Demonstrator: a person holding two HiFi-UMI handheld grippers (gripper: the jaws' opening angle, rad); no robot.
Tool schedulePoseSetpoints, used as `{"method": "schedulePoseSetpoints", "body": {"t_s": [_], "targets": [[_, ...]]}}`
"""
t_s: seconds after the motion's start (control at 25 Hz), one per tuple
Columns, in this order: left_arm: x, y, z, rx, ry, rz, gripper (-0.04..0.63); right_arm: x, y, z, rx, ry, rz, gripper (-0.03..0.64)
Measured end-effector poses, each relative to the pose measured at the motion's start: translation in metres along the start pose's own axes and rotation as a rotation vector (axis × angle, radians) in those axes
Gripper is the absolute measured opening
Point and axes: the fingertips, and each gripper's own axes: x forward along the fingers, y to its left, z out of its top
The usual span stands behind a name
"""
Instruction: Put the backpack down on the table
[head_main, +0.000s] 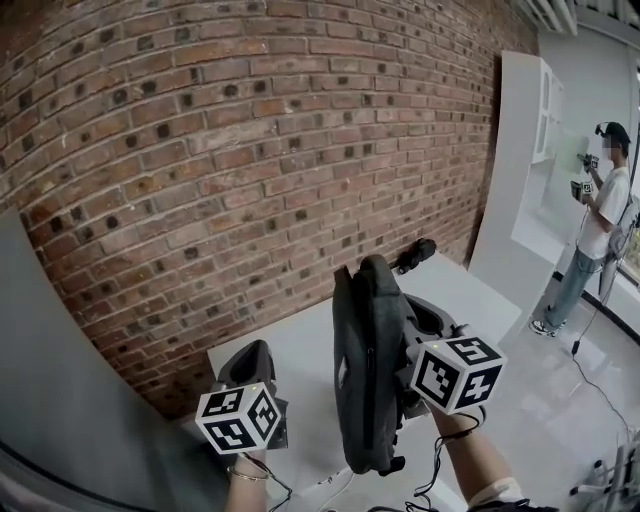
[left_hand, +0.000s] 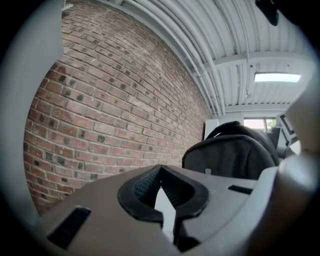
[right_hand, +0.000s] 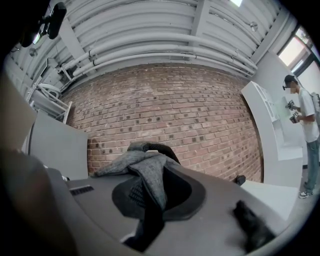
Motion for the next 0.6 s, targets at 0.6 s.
{"method": "schedulePoseSetpoints", "body": {"t_s": [0.6], "targets": [[-0.001,0.030,0.018,-0.018,-0.045,0.113,0.012,0.066,0.036,-0.015,-0.010,0.056,0.159,0.043]]}}
